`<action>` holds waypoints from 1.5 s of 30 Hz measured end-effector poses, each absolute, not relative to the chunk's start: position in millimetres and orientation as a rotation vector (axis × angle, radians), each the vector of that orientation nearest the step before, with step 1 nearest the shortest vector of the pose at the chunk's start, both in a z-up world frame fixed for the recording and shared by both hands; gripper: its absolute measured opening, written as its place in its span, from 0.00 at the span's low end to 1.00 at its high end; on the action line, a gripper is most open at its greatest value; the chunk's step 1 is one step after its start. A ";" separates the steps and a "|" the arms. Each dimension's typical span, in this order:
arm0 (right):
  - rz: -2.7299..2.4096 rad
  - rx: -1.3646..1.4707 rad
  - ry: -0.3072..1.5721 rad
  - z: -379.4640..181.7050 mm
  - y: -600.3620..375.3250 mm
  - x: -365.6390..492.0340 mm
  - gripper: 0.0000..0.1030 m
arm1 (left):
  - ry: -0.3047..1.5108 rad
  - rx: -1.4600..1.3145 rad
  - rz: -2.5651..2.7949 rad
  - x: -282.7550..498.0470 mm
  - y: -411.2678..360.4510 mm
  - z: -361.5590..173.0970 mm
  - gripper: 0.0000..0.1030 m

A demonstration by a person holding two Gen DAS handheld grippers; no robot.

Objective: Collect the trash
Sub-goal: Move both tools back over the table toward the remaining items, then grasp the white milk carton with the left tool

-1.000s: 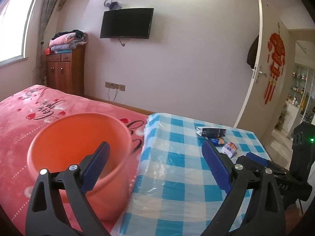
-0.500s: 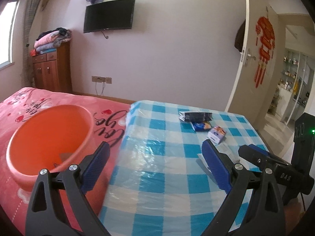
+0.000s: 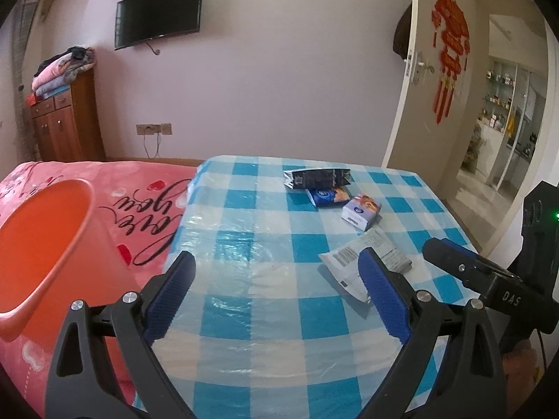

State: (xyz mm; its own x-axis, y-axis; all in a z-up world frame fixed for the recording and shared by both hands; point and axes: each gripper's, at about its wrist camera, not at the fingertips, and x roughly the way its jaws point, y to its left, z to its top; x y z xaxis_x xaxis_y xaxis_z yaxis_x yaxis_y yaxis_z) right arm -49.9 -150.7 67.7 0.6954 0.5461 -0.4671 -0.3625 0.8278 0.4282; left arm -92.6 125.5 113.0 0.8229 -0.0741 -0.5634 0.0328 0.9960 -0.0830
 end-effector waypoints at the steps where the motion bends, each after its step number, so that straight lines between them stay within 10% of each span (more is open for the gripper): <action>1: 0.512 0.320 0.625 66.0 -153.4 -48.6 0.95 | 0.610 -0.067 -0.065 -87.1 122.7 112.0 0.92; 31: 0.445 0.519 0.665 36.5 -257.4 -14.0 0.95 | 1.006 -0.021 0.129 282.0 38.9 61.6 0.92; 45: 0.438 0.542 0.688 28.2 -266.0 -9.0 0.95 | 1.103 0.027 0.061 278.8 36.3 36.2 0.92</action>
